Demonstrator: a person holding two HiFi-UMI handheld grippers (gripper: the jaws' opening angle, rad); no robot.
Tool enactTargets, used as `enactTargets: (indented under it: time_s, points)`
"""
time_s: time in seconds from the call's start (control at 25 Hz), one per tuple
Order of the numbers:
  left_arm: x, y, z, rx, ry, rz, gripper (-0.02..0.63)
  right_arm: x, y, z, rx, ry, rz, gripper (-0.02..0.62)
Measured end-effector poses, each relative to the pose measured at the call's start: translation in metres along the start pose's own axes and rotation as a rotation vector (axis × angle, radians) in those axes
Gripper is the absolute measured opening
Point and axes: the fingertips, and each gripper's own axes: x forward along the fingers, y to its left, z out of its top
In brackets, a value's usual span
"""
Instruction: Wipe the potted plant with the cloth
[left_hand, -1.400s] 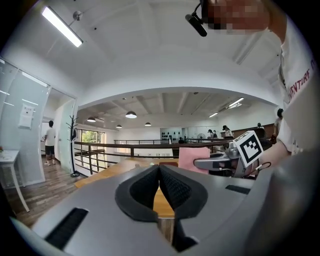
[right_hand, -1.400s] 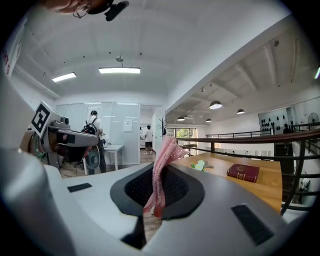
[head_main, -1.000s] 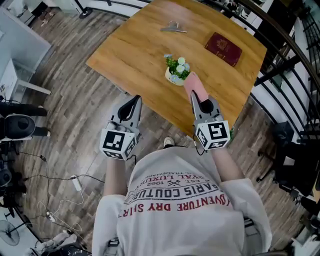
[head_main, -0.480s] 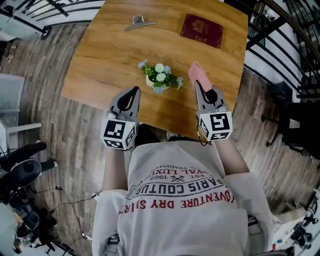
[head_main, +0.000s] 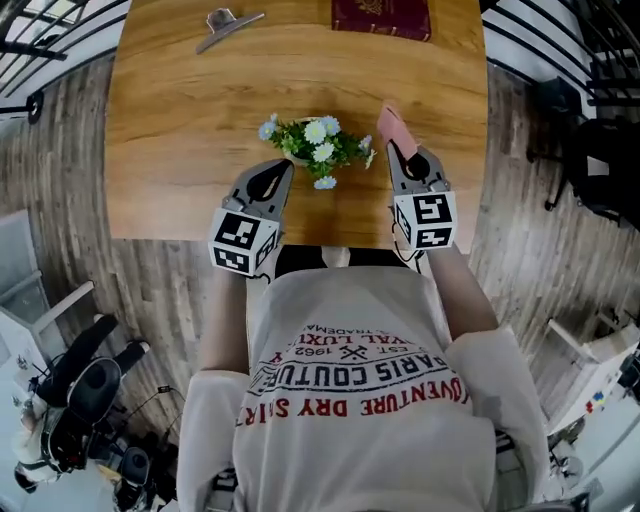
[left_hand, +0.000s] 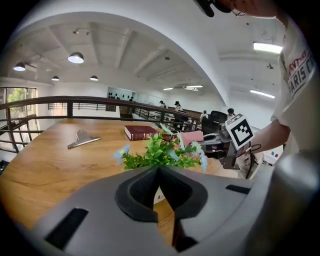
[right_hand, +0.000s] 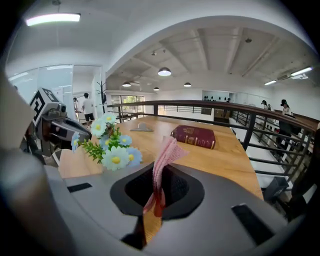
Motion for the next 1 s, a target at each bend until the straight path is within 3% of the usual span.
enactTargets:
  time_s: [0.28, 0.48, 1.0]
  points:
    - [0.027, 0.009, -0.020, 0.080, 0.072, -0.105, 0.015, 0.029, 0.029, -0.035, -0.005, 0.045, 0.010, 0.040]
    - [0.034, 0.011, -0.026, 0.124, 0.090, -0.163, 0.015, 0.045, 0.051, -0.030, -0.043, 0.012, 0.046, 0.040]
    - [0.034, 0.010, -0.027, 0.110, 0.087, -0.246, 0.015, 0.049, 0.079, -0.034, -0.194, 0.034, 0.142, 0.040]
